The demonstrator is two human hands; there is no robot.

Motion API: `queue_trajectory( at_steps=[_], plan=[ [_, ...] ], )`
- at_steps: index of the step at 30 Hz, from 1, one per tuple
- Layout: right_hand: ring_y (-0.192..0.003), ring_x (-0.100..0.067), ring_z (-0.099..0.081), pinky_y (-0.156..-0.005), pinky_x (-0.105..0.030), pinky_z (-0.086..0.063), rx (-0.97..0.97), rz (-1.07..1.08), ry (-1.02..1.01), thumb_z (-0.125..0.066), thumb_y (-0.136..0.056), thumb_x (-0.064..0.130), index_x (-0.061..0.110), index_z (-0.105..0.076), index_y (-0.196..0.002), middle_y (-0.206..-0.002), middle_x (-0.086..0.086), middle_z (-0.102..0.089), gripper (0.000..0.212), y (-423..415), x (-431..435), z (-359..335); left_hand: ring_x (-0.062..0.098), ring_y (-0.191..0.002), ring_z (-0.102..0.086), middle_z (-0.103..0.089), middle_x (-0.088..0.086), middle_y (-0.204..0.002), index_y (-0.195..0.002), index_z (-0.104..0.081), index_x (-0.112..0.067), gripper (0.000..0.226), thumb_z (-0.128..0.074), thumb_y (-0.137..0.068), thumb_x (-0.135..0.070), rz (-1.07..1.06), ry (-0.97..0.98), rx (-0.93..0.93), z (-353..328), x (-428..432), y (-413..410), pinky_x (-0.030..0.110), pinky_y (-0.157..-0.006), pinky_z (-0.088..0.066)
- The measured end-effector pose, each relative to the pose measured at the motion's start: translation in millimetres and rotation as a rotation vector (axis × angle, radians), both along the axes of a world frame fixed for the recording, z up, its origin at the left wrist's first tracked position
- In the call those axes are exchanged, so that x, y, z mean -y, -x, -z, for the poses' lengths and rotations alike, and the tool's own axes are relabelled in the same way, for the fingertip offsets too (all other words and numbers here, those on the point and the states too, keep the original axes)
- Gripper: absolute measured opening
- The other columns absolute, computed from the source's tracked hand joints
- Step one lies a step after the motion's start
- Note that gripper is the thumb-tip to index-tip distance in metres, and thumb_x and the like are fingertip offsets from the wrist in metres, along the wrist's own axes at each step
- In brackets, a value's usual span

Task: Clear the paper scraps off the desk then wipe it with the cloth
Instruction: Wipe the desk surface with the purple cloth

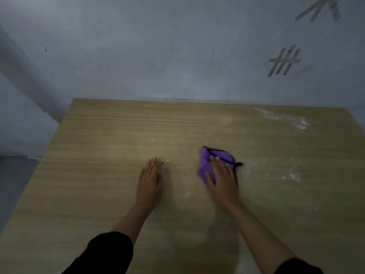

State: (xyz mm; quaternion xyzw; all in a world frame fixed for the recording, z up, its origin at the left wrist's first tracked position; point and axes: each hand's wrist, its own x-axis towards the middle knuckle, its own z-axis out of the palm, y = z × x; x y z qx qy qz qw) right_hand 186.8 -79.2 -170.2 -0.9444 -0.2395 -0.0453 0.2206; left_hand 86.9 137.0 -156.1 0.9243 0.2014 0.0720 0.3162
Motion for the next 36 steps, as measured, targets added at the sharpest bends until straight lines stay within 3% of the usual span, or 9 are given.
queue_trajectory(
  at_steps=[4,6,10,14,17,20,25,33,36],
  plan=[
    [-0.130,-0.029,-0.042,-0.107,-0.046,-0.030,-0.121,0.443,-0.039,-0.036,-0.086,0.036,0.004,-0.049,-0.129,-0.133,-0.016,-0.053,0.055,-75,28,-10,0.014,-0.143,-0.016,-0.027,0.004,-0.152,-0.134,-0.043,-0.016,0.069,-0.009,-0.082,-0.045,-0.039,0.002,0.018,-1,8,-41,0.030,-0.115,-0.006],
    [-0.126,-0.031,-0.044,-0.104,-0.049,-0.034,-0.101,0.454,-0.105,-0.035,-0.084,0.037,0.005,-0.052,-0.125,-0.128,-0.019,-0.056,0.054,-86,7,-23,0.008,-0.141,-0.014,-0.027,0.003,-0.152,-0.137,-0.038,-0.015,0.063,-0.013,-0.087,-0.043,-0.084,0.029,0.037,-6,14,-63,0.028,-0.115,-0.003],
    [-0.128,-0.019,-0.035,-0.106,-0.039,-0.031,-0.055,-0.152,-0.124,-0.042,-0.081,0.032,0.008,-0.048,-0.129,-0.131,-0.011,-0.055,0.054,-61,-79,-30,0.017,-0.140,-0.025,-0.034,0.009,-0.149,-0.142,-0.030,-0.008,0.065,-0.022,-0.089,-0.046,-0.279,0.199,0.176,-20,27,-102,0.035,-0.119,-0.013],
    [-0.142,-0.009,-0.017,-0.118,-0.032,-0.003,-0.247,-0.545,0.086,-0.015,-0.081,0.044,0.017,-0.022,-0.145,-0.152,0.003,-0.027,0.070,-64,-118,-21,0.016,-0.141,-0.022,-0.033,0.010,-0.149,-0.140,-0.031,-0.011,0.062,-0.026,-0.088,-0.044,-0.415,0.172,0.212,-11,19,-123,0.031,-0.116,-0.012],
    [-0.130,-0.011,-0.044,-0.111,-0.040,-0.023,-0.144,-0.422,0.113,-0.031,-0.081,0.041,0.023,-0.054,-0.127,-0.135,0.002,-0.053,0.055,-105,-104,-6,0.008,-0.140,-0.014,-0.028,0.007,-0.152,-0.141,-0.031,-0.013,0.062,-0.026,-0.087,-0.045,-0.336,0.056,0.106,4,16,-132,0.035,-0.117,-0.007],
    [-0.136,-0.019,-0.034,-0.112,-0.041,-0.005,-0.115,-0.185,0.059,-0.037,-0.086,0.042,0.019,-0.048,-0.133,-0.144,-0.005,-0.043,0.053,-180,-72,-1,0.016,-0.143,-0.016,-0.025,0.006,-0.153,-0.139,-0.035,-0.017,0.068,-0.020,-0.083,-0.053,-0.223,-0.064,0.030,12,28,-152,0.039,-0.117,-0.008],
    [-0.142,-0.011,-0.018,-0.116,-0.039,-0.006,-0.095,0.009,0.094,-0.036,-0.094,0.042,0.023,-0.035,-0.140,-0.153,0.003,-0.026,0.050,-268,31,-3,0.008,-0.142,-0.004,-0.018,0.001,-0.155,-0.139,-0.035,-0.023,0.069,-0.012,-0.082,-0.053,0.005,-0.132,-0.001,12,74,-181,0.030,-0.115,0.001],
    [-0.137,-0.029,-0.030,-0.109,-0.048,-0.023,-0.109,0.527,0.110,-0.036,-0.096,0.034,0.009,-0.046,-0.131,-0.146,-0.015,-0.037,0.044,-261,152,-10,0.008,-0.142,0.003,-0.007,-0.007,-0.153,-0.141,-0.030,-0.024,0.070,-0.007,-0.083,-0.053,0.143,-0.178,-0.037,10,113,-193,0.029,-0.116,0.006],
    [-0.111,-0.039,-0.049,-0.095,-0.049,-0.038,0.060,0.514,0.064,-0.039,-0.089,0.031,0.001,-0.059,-0.105,-0.117,-0.027,-0.058,0.040,-220,124,-28,0.012,-0.143,-0.004,-0.014,0.000,-0.154,-0.142,-0.029,-0.016,0.071,-0.007,-0.083,-0.049,0.107,-0.184,-0.035,12,119,-190,0.029,-0.115,0.005]
  ],
)
